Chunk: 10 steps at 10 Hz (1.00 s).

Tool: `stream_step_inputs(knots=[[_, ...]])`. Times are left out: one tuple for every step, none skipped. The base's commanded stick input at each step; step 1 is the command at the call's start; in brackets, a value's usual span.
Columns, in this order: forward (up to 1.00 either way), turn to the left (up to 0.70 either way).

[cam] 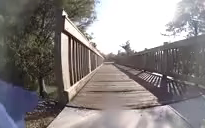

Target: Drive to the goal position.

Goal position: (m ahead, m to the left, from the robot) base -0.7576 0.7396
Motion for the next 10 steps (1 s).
stream_step_inputs(knots=[[0.0, 0.0], [0.0, -0.06], [0.0, -0.45], [0.0, -0.45], [0.0, -0.45], [0.0, -0.45], [0.0, -0.45], [0.0, -0.45], [0.0, -0.45], [0.0, -0.45]])
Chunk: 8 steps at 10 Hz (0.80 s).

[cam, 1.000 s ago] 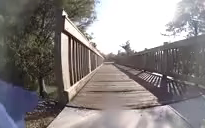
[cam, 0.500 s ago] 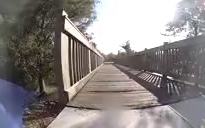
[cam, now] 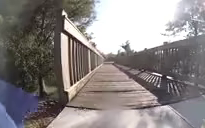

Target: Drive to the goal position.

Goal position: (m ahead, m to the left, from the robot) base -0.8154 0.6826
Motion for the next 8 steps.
stream_step_inputs(knots=[[0.0, -0.45], [0.0, -0.45], [0.0, -0.45], [0.0, -0.45], [0.0, -0.45], [0.0, -0.45], [0.0, -0.13], [0.0, 0.0]])
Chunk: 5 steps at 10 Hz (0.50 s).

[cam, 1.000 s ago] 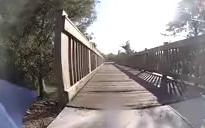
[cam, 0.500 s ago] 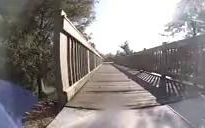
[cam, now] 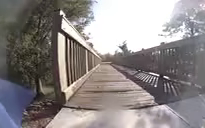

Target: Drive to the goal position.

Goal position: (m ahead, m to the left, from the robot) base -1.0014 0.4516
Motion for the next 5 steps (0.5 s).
stream_step_inputs(knots=[[0.0, 0.0], [0.0, 0.0], [0.0, 0.0], [0.0, 0.0], [0.0, 0.0]])
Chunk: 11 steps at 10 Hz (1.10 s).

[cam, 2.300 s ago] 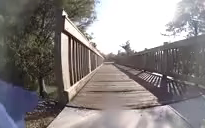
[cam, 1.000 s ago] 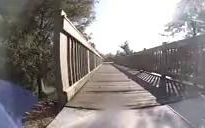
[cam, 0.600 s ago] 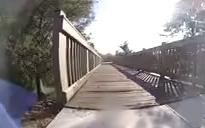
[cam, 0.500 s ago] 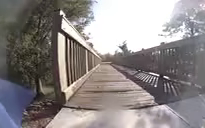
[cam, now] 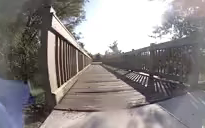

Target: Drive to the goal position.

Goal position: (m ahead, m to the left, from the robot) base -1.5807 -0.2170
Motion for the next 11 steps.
stream_step_inputs(knots=[[0.0, 0.0], [0.0, 0.0], [0.0, 0.0], [0.65, 0.0], [1.0, 0.0], [1.0, -0.04], [1.0, -0.23], [1.0, -0.06], [1.0, 0.0], [1.0, 0.0], [0.4, 0.0]])
